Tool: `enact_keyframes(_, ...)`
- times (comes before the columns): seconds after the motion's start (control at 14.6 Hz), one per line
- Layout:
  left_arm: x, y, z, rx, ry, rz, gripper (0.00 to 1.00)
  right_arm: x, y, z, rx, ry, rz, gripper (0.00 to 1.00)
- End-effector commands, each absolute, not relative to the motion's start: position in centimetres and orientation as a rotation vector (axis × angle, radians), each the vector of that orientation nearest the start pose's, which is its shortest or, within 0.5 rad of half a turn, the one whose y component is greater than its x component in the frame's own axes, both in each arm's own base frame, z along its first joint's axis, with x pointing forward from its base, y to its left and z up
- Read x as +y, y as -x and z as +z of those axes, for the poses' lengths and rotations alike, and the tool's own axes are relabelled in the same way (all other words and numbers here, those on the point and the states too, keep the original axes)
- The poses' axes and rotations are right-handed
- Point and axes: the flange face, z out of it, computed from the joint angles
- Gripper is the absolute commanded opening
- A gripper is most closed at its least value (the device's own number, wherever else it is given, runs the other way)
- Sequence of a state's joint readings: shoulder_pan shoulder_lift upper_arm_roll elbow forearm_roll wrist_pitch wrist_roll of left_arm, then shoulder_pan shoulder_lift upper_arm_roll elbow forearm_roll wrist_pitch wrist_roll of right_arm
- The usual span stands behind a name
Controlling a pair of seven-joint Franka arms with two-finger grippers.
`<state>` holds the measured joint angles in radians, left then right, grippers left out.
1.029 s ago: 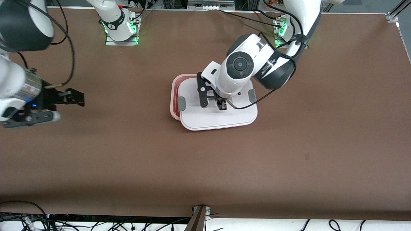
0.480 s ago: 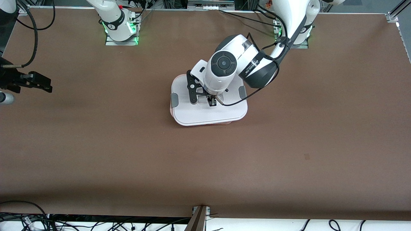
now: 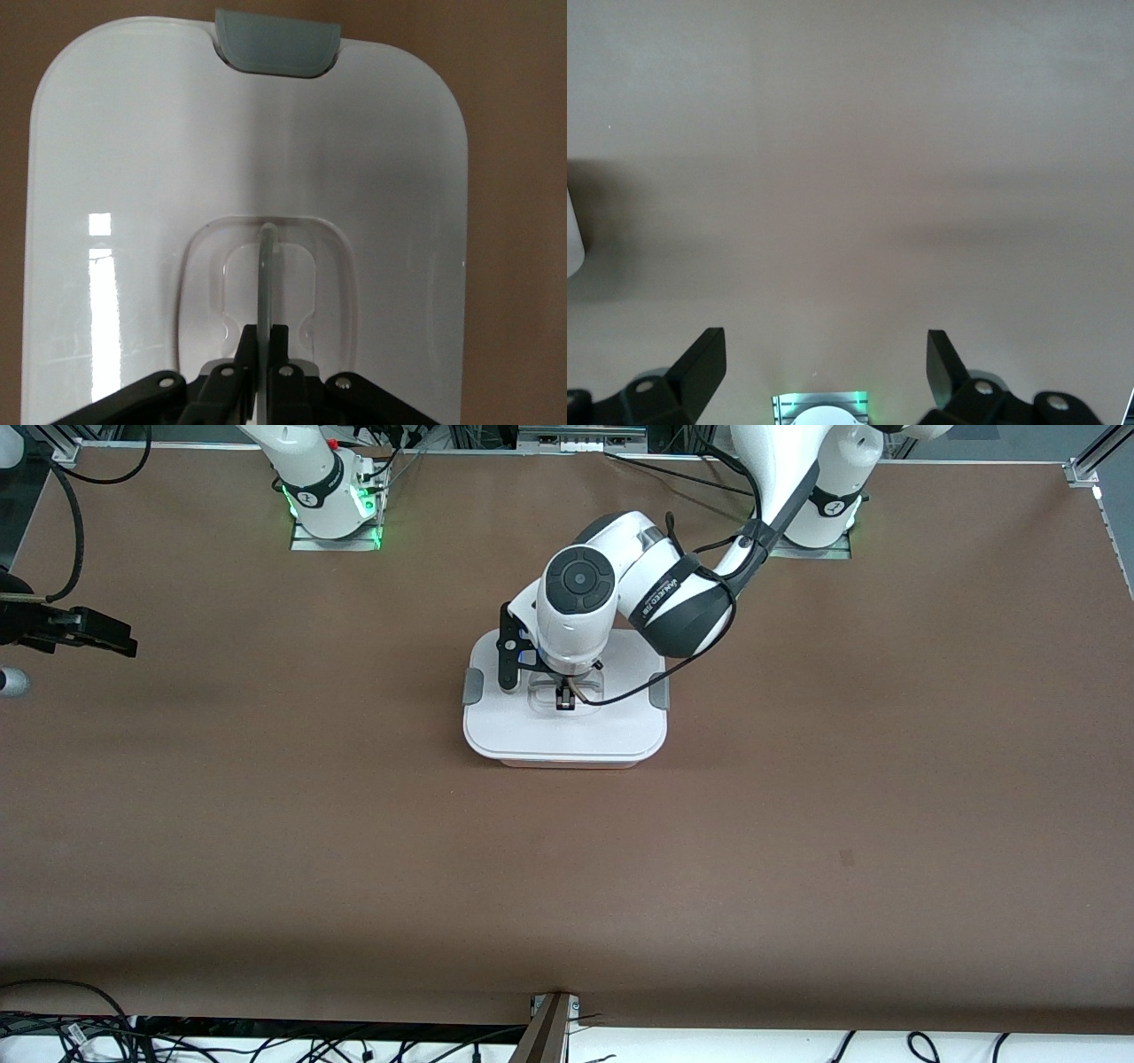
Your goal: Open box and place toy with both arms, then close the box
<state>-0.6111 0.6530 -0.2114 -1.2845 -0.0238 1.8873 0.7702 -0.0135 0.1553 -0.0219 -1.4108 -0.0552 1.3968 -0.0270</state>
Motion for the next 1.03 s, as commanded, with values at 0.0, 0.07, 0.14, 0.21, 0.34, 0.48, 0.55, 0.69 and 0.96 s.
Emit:
enact_keyframes(0.0, -50.7, -52.4, 36.4, 2.313, 2.313, 0.058, 0.0, -2.9, -56.5, 59.7, -0.099, 3.167, 0.303, 1.0)
enact_keyframes(0.07, -50.8, -52.2, 36.3, 2.315, 2.309, 0.069, 0.0, -2.7, -56.4, 59.7, -0.107, 3.17, 0.306, 1.0)
enact_keyframes(0.14, -50.8, -52.0, 35.8, 2.314, 2.306, 0.082, 0.0, -2.5, -56.5, 59.5, -0.109, 3.17, 0.308, 1.0)
enact_keyframes(0.21, -50.8, -51.9, 35.7, 2.315, 2.306, 0.084, 0.0, -2.6, -56.7, 59.3, -0.102, 3.169, 0.313, 1.0)
enact_keyframes(0.34, -50.6, -52.0, 35.4, 2.314, 2.304, 0.094, 0.0, -3.0, -57.5, 59.0, -0.11, 3.165, 0.31, 1.0)
enact_keyframes(0.48, -50.7, -51.8, 35.1, 2.318, 2.301, 0.104, 0.0, -3.0, -58.0, 58.8, -0.113, 3.168, 0.311, 1.0)
enact_keyframes(0.55, -50.6, -51.9, 35.0, 2.317, 2.302, 0.109, 0.0, -2.8, -58.0, 58.9, -0.118, 3.167, 0.303, 1.0)
enact_keyframes(0.69, -50.4, -51.7, 34.7, 2.317, 2.3, 0.131, 0.0, -2.8, -58.0, 58.9, -0.118, 3.166, 0.3, 1.0)
enact_keyframes(0.96, -50.6, -51.2, 34.2, 2.319, 2.295, 0.157, 0.0, -2.8, -58.0, 58.9, -0.113, 3.168, 0.301, 1.0)
